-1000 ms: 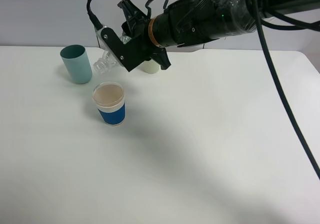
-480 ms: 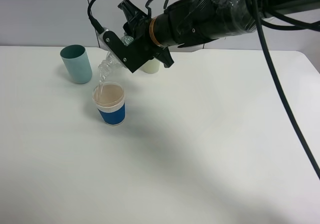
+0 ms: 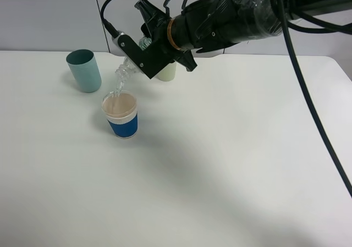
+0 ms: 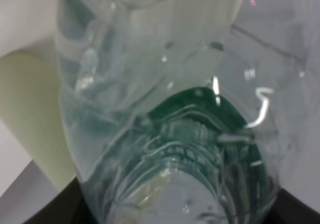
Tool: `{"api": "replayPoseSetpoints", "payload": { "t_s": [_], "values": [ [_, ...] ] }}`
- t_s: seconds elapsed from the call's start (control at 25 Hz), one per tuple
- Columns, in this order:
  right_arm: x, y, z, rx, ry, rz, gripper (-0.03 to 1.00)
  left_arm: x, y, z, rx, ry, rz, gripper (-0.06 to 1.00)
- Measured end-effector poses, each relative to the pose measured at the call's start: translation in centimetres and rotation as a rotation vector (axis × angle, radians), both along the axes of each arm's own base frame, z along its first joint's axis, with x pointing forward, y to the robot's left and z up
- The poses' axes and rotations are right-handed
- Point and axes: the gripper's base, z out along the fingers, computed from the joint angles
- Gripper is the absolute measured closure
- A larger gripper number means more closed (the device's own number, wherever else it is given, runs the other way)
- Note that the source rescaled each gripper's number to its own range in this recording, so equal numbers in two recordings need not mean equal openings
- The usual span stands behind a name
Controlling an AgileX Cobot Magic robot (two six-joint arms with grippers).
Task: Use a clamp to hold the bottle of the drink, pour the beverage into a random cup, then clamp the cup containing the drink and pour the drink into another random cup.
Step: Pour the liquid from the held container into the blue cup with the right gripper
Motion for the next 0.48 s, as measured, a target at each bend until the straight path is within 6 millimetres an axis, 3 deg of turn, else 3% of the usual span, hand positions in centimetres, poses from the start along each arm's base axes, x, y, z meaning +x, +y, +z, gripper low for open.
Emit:
{"api": "replayPoseSetpoints", "payload": {
  "t_s": [0.48],
  "values": [
    [0.09,-0.16,0.01,-0.009,-0.006,-0.018,0.97,0.00,0.00,0.00,0.000,0.000,0.000,0.10]
  ]
}}
